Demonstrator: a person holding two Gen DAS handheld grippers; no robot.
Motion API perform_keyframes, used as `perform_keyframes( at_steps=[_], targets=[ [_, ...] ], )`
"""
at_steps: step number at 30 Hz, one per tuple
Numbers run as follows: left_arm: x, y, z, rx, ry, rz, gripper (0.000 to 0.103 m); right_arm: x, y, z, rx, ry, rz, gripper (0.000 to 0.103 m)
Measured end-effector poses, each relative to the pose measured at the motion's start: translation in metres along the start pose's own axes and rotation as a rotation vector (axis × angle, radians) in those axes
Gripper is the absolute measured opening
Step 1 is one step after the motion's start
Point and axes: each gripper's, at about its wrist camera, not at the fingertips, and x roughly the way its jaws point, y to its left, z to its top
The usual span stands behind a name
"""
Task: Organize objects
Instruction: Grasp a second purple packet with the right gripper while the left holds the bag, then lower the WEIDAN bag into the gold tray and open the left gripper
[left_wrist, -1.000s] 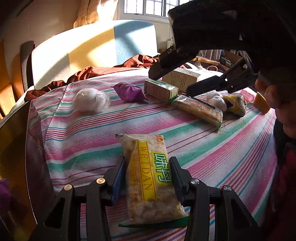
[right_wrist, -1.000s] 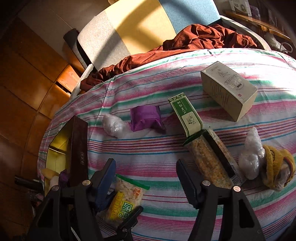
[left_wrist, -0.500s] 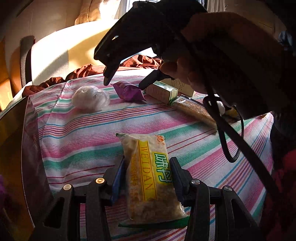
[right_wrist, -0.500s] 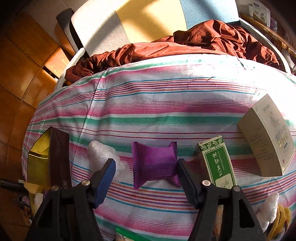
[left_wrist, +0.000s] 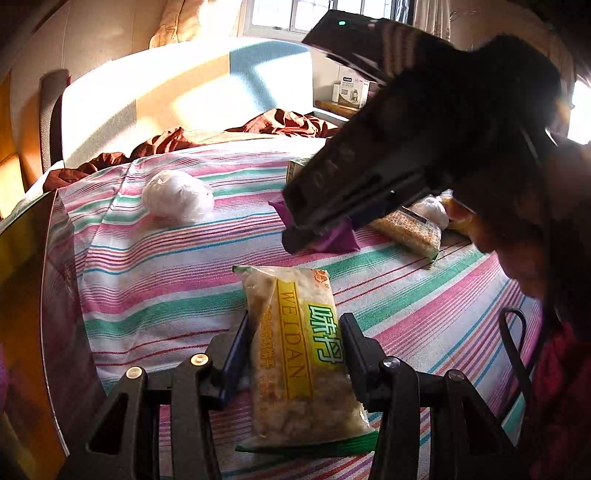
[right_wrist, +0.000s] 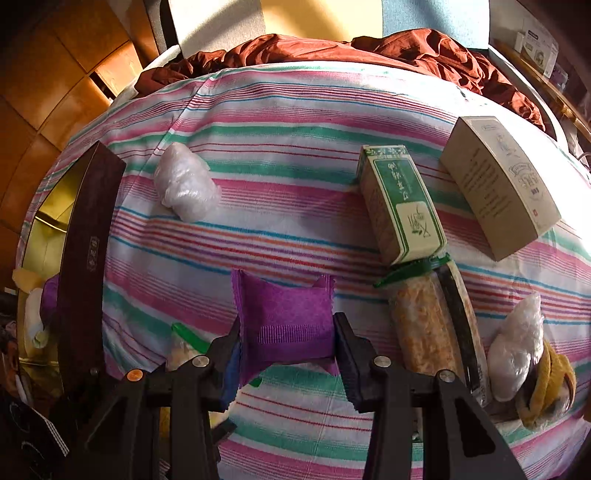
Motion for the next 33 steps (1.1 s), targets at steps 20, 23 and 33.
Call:
perform_keyframes(
  at_steps=[20,23,33],
  targets=[
    [-0.001,-0.003,0.0,0.037,0.01,0.032,0.047,-0.001,-0.006,0.003,-0.047,-0.019,-0.031,0.043],
    [-0.005,-0.003,0.0,0.036,0.027,0.029,0.046,-0.002,-0.007,0.002,-0.062,-0.023,-0.04,0.042],
    [-0.083,0.017,0.012,-0.027,-0.014,-0.024,0.045,-0.004,-0.01,0.002,-0.106,-0.037,-0.081,0.042]
  ],
)
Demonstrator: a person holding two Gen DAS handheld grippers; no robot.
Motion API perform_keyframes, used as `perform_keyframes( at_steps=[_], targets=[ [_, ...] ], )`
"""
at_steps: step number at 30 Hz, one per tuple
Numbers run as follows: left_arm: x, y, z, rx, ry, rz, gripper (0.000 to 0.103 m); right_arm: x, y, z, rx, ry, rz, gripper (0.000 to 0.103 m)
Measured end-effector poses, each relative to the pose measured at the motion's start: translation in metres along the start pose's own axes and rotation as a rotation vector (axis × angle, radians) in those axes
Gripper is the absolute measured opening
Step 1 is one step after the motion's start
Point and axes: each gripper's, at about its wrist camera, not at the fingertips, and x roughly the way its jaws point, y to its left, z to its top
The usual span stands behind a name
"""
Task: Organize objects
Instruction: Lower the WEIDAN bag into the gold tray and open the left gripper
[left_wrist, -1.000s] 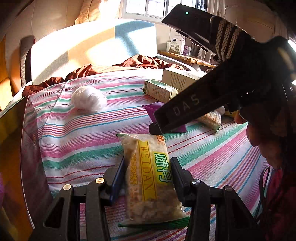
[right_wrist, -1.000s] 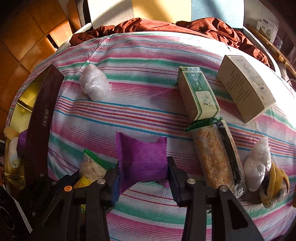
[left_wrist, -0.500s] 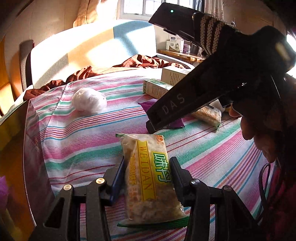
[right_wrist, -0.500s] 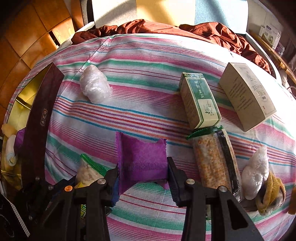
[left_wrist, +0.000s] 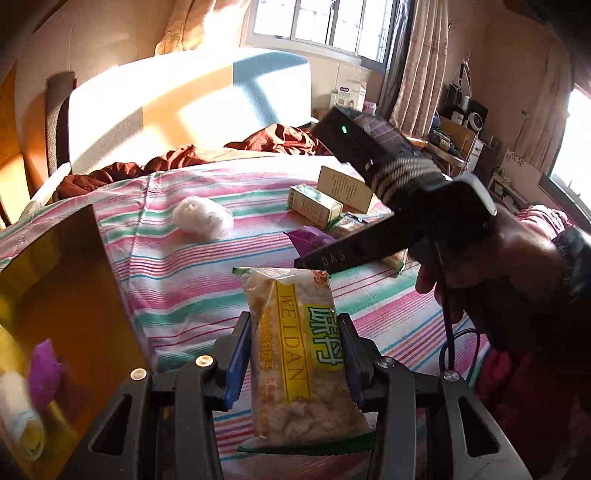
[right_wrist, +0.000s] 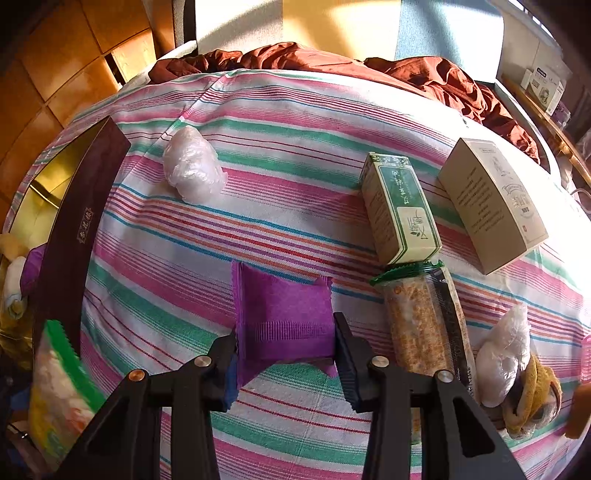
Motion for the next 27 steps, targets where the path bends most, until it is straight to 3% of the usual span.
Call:
perform_keyframes(
  at_steps=[3,10,17,23,27],
  targets=[
    [-0.032,0.036,0.012,-0.05,-0.033,0.046,0.045,-0.001,-0.001,0.0,-0.006,-0.001,-0.01,0.042],
    [-0.071,0.177,0.023,-0.266,-0.038,0.295,0.045,-0.009,-0.002,-0.004,-0.013,-0.001,-0.02,0.042],
    [-0.05,0.3,0.011,-0.463,0.095,0.431,0.046,-0.013,-0.007,-0.005,-0.02,-0.002,-0.028,0.042],
    [-0.03,0.34,0.0,-0.554,0.14,0.465,0.046,-0.01,-0.002,-0.001,-0.029,-0.004,-0.035,0.042],
    [-0.031,0.344,-0.001,-0.573,0.132,0.48,0.059,-0.011,-0.004,-0.001,-0.032,-0.005,-0.037,0.043]
  ],
)
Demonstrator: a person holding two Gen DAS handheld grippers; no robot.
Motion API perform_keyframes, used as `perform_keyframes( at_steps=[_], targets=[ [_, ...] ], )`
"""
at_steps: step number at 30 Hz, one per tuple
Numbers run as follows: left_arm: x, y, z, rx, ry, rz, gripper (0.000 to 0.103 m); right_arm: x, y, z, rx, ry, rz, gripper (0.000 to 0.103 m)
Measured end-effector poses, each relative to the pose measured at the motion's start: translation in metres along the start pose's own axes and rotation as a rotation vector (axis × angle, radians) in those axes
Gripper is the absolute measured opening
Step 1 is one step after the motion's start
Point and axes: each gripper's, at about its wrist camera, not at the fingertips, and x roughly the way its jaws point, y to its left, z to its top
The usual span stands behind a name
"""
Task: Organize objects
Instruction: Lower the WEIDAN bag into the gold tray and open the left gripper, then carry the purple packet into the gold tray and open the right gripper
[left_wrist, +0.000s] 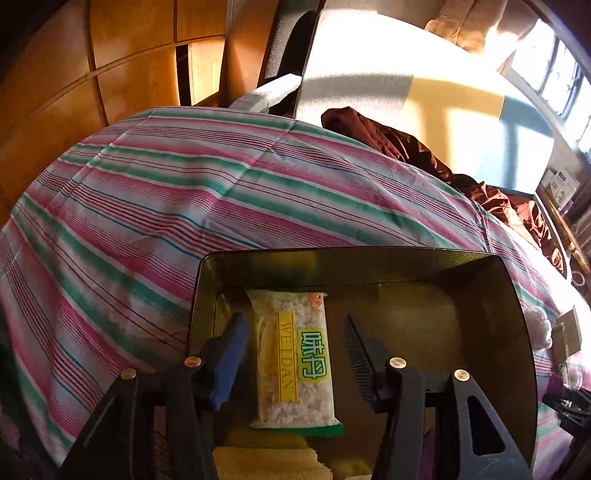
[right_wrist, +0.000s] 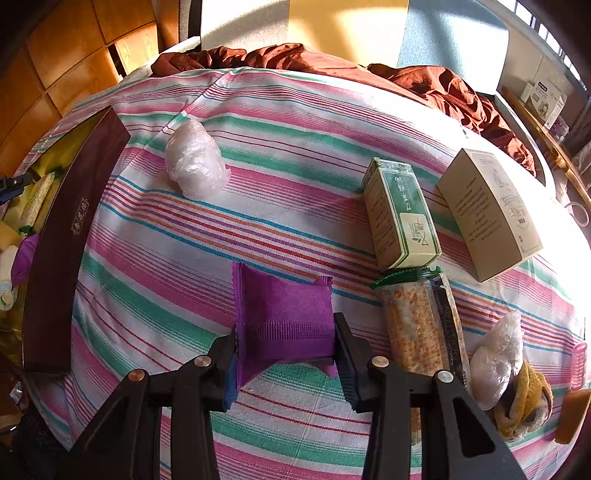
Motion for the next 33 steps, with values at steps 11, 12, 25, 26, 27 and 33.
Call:
perform_keyframes(
  at_steps=[11,12,25,26,27,33],
  targets=[
    [-0.078,-0.022,-0.045,0.065,-0.181,-0.036,0.069,-0.004,-0.008,0.001,-0.009,-0.006,-0.017,0.043],
    [-0.086,-0.025,-0.052,0.073,-0.196,-0.046,0.07,0.002,0.006,0.004,-0.011,-0.007,-0.022,0.043],
    [-0.123,-0.048,-0.112,0.074,-0.228,-0.105,0.074,0.011,0.037,-0.003,-0.035,-0.019,-0.066,0.043],
    [-0.122,-0.048,-0.115,0.077,-0.225,-0.1,0.074,0.011,0.038,-0.003,-0.038,-0.02,-0.071,0.043],
    [-0.122,-0.049,-0.118,0.082,-0.223,-0.096,0.074,0.013,0.04,-0.002,-0.042,-0.021,-0.077,0.043],
    [-0.118,-0.048,-0.129,0.102,-0.213,-0.066,0.074,0.009,0.047,-0.006,-0.06,-0.029,-0.107,0.043]
  ],
)
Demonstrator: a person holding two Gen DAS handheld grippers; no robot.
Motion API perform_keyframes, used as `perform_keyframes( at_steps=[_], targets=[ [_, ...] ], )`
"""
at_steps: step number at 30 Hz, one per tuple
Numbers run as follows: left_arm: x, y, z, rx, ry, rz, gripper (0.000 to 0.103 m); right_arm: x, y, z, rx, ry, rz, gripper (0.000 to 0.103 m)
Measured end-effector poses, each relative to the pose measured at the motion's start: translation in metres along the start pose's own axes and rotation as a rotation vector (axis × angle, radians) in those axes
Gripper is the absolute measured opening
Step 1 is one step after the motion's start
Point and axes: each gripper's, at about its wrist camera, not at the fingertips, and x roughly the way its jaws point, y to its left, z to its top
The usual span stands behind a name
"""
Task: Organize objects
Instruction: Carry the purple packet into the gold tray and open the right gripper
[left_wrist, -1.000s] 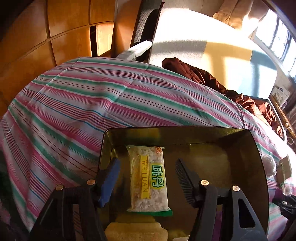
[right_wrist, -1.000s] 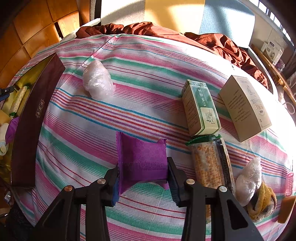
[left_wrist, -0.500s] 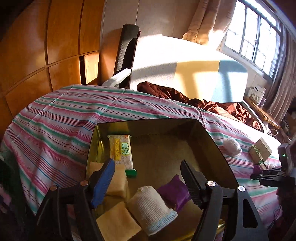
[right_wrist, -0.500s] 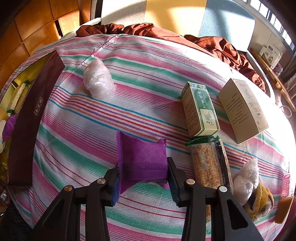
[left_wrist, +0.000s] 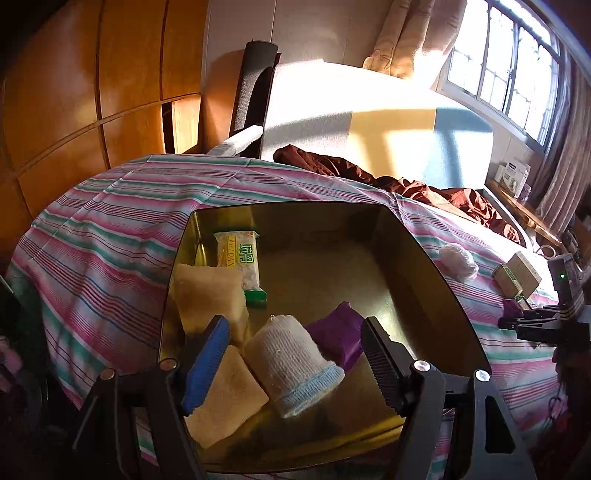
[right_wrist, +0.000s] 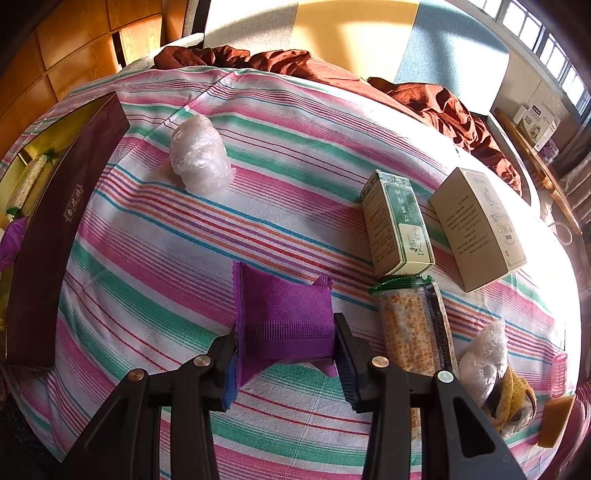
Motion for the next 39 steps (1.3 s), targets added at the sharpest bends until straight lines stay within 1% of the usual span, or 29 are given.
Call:
perform_keyframes(
  at_steps=[6,10,13,14,15,21,25,29,34,39],
  targets=[
    [-0.003,-0.001,-0.008,0.012,0.007,0.001,0.074,-0.002,0.011,0.0,-0.029,-0.017,-0.045,0.042],
    [-0.007,-0.001,-0.01,0.033,-0.001,0.006,0.074,-0.004,0.018,0.0,-0.041,-0.025,-0.043,0.042],
    [-0.008,0.001,-0.012,0.032,0.009,-0.001,0.074,-0.008,0.02,0.0,-0.012,-0.021,-0.004,0.042],
    [-0.008,0.002,-0.012,0.03,0.009,-0.003,0.074,0.005,0.015,0.012,0.003,-0.019,0.013,0.042],
    [-0.009,0.004,-0.013,0.028,0.007,-0.004,0.074,-0.001,0.019,0.01,0.011,-0.021,0.022,0.042],
    [-0.013,0.02,-0.016,0.0,0.006,0.005,0.074,-0.037,0.048,0.021,0.037,-0.12,0.104,0.042],
    [-0.017,0.035,-0.016,-0.029,-0.002,0.021,0.074,-0.062,0.078,0.039,0.016,-0.198,0.169,0.042],
    [-0.021,0.047,-0.016,-0.05,-0.005,0.035,0.074,-0.083,0.12,0.057,-0.038,-0.241,0.277,0.042],
    [-0.026,0.059,-0.016,-0.072,-0.012,0.041,0.074,-0.079,0.187,0.079,-0.122,-0.232,0.36,0.042],
    [-0.029,0.069,-0.017,-0.09,-0.013,0.046,0.074,-0.054,0.241,0.095,-0.172,-0.179,0.407,0.042]
  ],
)
